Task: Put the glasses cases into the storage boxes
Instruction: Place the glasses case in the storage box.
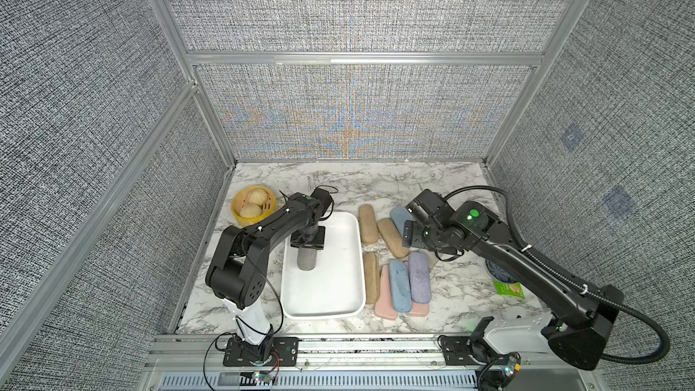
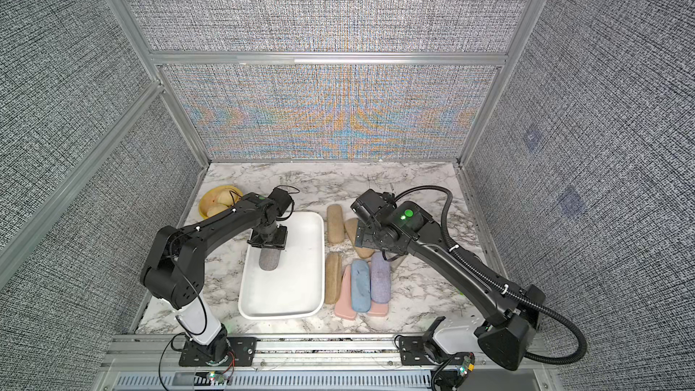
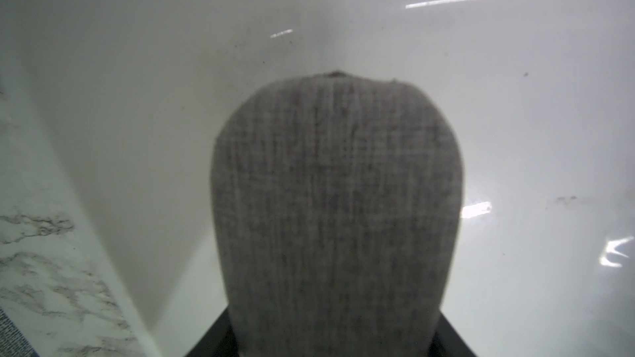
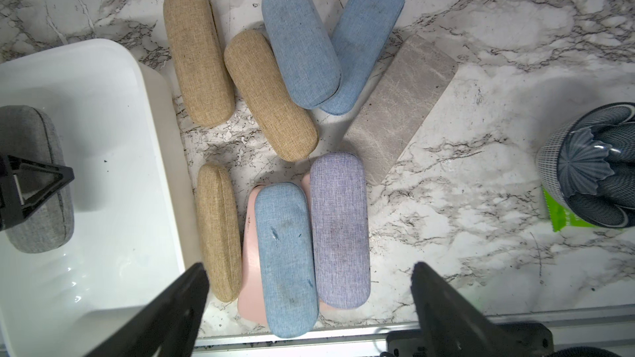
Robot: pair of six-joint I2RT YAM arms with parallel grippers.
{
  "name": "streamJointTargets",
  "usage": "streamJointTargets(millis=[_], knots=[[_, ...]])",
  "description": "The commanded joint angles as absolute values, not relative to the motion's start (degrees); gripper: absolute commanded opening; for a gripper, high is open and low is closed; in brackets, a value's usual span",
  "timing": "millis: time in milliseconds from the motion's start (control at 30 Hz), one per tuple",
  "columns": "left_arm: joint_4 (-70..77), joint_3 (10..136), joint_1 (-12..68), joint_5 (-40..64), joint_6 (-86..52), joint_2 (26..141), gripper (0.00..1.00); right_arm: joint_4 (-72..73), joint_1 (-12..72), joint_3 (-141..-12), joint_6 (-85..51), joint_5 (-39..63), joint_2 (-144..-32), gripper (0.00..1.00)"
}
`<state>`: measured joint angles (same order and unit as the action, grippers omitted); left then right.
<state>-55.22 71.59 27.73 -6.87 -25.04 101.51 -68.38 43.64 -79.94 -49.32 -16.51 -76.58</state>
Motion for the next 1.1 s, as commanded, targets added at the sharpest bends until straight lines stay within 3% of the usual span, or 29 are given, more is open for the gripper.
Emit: streamJointTargets(millis=[0, 667, 1067], knots=[[-54.61, 70.95, 26.68, -6.44, -24.43, 102.83, 0.38, -68.84, 43.68, -79.18, -49.83, -17.14, -76.16, 0.94], [-53.26, 73.12, 23.95, -6.34, -23.99, 109.52, 0.39, -67.38, 43.81, -75.46, -48.65, -16.69, -74.97, 0.94], [-53.35, 73.15, 23.65, -8.17, -24.34, 106.21, 0.77, -73.65, 54.61, -71.28, -56.65, -18.86, -81.52, 0.95]])
